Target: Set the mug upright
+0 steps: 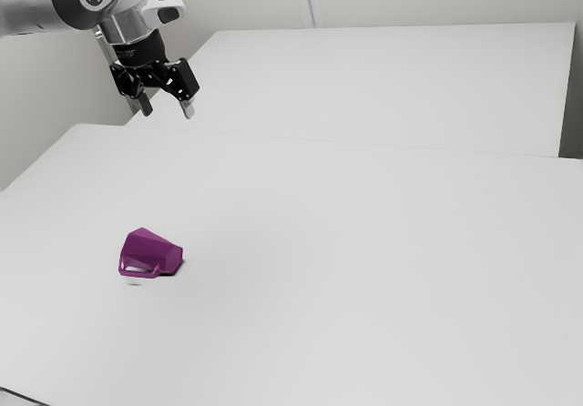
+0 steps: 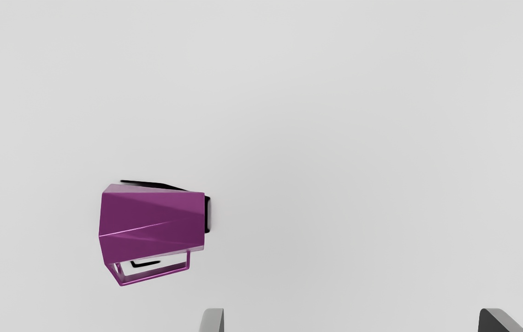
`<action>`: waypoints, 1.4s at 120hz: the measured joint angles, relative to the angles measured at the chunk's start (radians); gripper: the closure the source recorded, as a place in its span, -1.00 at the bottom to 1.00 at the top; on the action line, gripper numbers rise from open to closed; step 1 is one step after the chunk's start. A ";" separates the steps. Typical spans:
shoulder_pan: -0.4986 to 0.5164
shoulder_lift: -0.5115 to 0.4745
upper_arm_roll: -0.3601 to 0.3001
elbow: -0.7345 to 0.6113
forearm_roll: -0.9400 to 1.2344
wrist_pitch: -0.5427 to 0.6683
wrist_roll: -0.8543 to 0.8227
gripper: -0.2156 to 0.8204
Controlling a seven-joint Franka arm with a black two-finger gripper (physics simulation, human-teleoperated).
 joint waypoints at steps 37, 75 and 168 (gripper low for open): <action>-0.055 0.001 0.049 -0.020 0.044 0.005 -0.045 -0.58; -0.067 -0.034 0.050 -0.142 0.001 0.034 -0.069 -0.58; 0.097 -0.041 0.051 -0.418 -0.020 0.274 0.050 -0.58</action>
